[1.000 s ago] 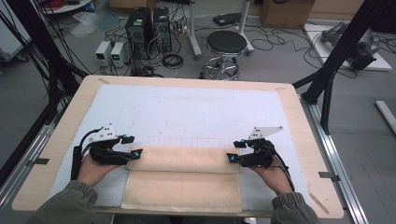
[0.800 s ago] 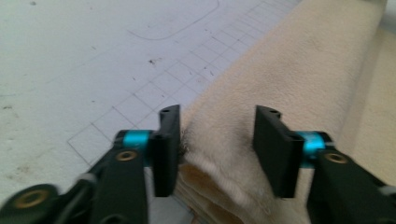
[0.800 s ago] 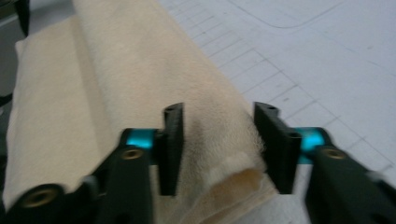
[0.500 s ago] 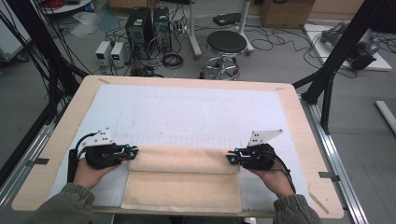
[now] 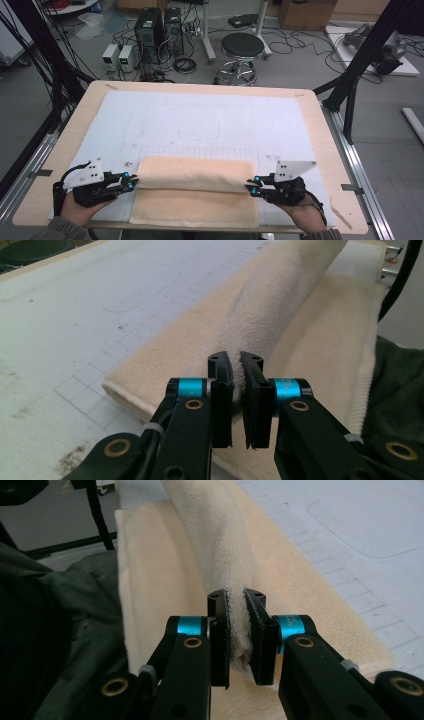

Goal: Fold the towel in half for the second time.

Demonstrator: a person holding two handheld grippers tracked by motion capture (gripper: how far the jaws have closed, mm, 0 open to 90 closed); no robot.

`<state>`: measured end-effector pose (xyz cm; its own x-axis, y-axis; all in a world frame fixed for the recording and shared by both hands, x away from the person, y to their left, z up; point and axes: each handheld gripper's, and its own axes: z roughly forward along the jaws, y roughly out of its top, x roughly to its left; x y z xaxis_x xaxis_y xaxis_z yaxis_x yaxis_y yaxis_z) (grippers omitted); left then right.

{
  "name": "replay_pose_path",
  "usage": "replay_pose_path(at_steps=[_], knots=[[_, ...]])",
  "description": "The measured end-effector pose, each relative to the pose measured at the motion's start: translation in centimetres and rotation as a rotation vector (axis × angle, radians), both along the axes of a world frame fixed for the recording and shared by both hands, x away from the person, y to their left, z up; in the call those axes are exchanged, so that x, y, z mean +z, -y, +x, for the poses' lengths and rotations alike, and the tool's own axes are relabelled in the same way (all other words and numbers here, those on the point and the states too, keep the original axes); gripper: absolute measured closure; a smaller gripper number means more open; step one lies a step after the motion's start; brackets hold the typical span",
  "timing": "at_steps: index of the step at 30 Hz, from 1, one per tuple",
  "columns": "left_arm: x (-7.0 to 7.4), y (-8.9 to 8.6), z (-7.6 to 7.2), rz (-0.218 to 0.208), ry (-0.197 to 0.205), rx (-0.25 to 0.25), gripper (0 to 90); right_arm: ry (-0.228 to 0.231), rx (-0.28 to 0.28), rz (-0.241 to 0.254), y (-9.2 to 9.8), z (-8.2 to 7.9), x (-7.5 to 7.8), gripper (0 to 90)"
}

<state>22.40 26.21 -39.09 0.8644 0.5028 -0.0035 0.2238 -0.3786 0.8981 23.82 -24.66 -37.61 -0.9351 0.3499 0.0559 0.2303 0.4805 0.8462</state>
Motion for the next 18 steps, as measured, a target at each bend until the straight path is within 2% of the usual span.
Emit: replay_pose_path(at_steps=[3, 5, 8, 9, 10, 11, 12, 15, 18], knots=[[0.0, -0.3, -1.0, -0.007, 0.0, -0.006, 83.8, 0.009, 0.009, 0.003, 0.2, -0.9, 0.1, 82.4], [0.0, -0.3, -1.7, -0.001, 0.006, -0.022, 83.8, 0.01, 0.019, 0.005, 0.3, -1.6, 0.1, 82.5], [-0.1, -0.4, -2.6, 0.011, -0.005, -0.054, 83.1, 0.004, 0.031, 0.009, 0.3, -2.5, 0.0, 82.4], [-0.2, -0.4, -2.9, 0.005, -0.013, -0.065, 81.5, -0.003, 0.038, 0.011, 0.4, -2.7, 0.0, 81.4], [-0.2, -0.4, -3.0, 0.0, -0.027, -0.067, 76.1, -0.01, 0.048, 0.019, 0.5, -2.9, -0.1, 76.5], [-0.2, -0.5, -3.1, 0.003, -0.041, -0.059, 65.4, -0.029, 0.056, 0.033, 0.7, -2.9, -0.2, 69.2], [-0.2, -0.5, -3.2, -0.008, -0.045, -0.053, 61.0, -0.047, 0.052, 0.051, 0.9, -3.0, -0.2, 68.1], [-0.4, -0.5, -3.0, -0.009, -0.045, -0.051, 60.8, -0.056, 0.036, 0.089, 1.3, -2.9, -0.3, 66.0], [-0.8, 0.1, -2.6, 0.007, -0.051, -0.058, 60.8, -0.058, 0.026, 0.073, 0.8, -2.6, -1.0, 65.8]])
